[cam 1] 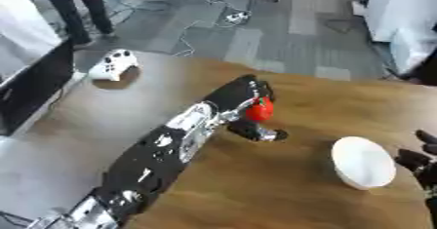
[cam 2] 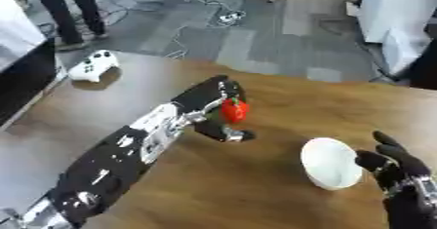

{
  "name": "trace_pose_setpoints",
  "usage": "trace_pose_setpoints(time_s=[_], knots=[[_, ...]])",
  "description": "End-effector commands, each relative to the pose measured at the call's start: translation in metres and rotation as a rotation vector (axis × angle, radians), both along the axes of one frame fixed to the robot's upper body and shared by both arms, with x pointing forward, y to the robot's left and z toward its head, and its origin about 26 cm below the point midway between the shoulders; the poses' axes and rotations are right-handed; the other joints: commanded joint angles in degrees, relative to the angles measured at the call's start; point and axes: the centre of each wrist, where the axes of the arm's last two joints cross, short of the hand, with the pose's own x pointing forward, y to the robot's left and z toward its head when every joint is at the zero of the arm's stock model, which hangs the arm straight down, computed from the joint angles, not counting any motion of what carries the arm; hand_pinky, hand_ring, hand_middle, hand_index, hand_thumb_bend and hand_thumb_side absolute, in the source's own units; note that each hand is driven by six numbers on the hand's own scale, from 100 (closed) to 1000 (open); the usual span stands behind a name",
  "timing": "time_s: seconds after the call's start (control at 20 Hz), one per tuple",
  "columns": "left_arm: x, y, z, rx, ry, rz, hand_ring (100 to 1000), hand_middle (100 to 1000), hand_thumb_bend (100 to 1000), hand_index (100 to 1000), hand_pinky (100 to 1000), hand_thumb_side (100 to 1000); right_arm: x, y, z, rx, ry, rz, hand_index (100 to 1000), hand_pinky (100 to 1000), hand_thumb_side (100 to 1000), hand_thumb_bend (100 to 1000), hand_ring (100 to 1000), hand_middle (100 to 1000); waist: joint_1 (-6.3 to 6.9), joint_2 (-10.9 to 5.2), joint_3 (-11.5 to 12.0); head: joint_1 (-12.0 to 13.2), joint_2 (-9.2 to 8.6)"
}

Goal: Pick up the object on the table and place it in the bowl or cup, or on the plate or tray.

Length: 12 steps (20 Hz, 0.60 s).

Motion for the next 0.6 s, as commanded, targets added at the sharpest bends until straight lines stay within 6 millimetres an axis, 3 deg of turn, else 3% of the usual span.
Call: trace_pose_setpoints(time_s=[0.05,0.4,0.45,0.5,0.55,0.6], knots=[[0.010,0.010,0.013,0.074,-0.036,-0.005,724,755,601,761,939,872,0.000,-0.001,0.013,-0.017,-0.052,0.025,751,796,830,100,742,885,-0.20,-0.41,-0.32,0.59,-1.62],[0.024,0.017,0.021,0.163,-0.061,0.002,722,756,586,758,905,875,0.001,0.002,0.017,-0.021,-0.069,0.056,748,793,827,100,735,882,-0.61,0.28,-1.47,1.45,-2.95],[0.025,0.017,0.021,0.166,-0.064,0.009,660,715,558,742,941,817,0.001,0.002,0.017,-0.021,-0.071,0.059,748,793,827,100,734,882,-0.71,0.40,-1.63,1.57,-3.10],[0.026,0.016,0.019,0.166,-0.071,0.018,660,715,558,742,941,817,0.001,0.002,0.018,-0.020,-0.073,0.062,748,793,827,100,734,882,-0.80,0.52,-1.80,1.68,-3.22],[0.026,0.015,0.017,0.166,-0.078,0.026,584,663,555,732,986,716,0.002,0.002,0.018,-0.020,-0.075,0.064,747,792,827,100,733,882,-0.88,0.65,-1.96,1.75,-3.34],[0.026,0.015,0.015,0.170,-0.086,0.032,571,654,533,731,991,714,0.002,0.003,0.019,-0.020,-0.076,0.065,747,792,826,100,732,882,-0.96,0.76,-2.13,1.82,-3.43]])
